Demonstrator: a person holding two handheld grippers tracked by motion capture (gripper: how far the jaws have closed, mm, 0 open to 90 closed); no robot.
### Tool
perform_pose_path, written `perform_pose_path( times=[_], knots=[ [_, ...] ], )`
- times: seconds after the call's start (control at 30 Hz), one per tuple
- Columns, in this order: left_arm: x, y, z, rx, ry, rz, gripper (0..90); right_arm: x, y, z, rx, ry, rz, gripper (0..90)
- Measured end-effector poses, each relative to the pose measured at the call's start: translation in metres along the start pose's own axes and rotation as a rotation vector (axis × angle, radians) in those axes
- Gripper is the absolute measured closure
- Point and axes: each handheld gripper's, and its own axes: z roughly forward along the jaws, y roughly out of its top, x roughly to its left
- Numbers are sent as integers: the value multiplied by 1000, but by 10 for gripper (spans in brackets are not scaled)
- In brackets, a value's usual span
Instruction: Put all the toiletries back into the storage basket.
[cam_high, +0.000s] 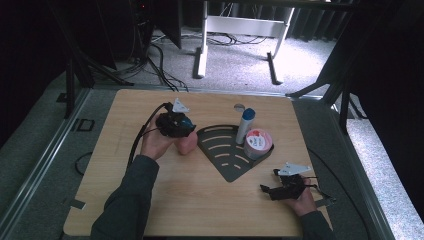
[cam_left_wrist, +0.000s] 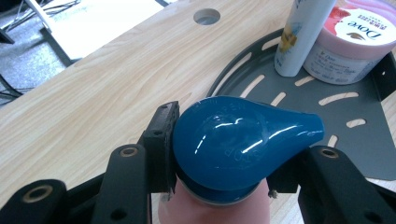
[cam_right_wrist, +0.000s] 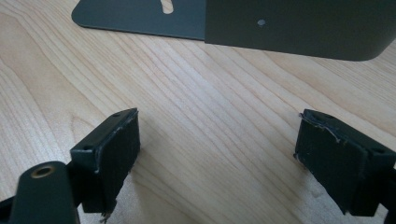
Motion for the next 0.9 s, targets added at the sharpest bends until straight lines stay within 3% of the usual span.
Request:
perform_pose_path(
  times=[0.9],
  knots=[
    [-3,25,-12,-59,-5,-4,530,0,0,0,0,0,0,137]
  ],
)
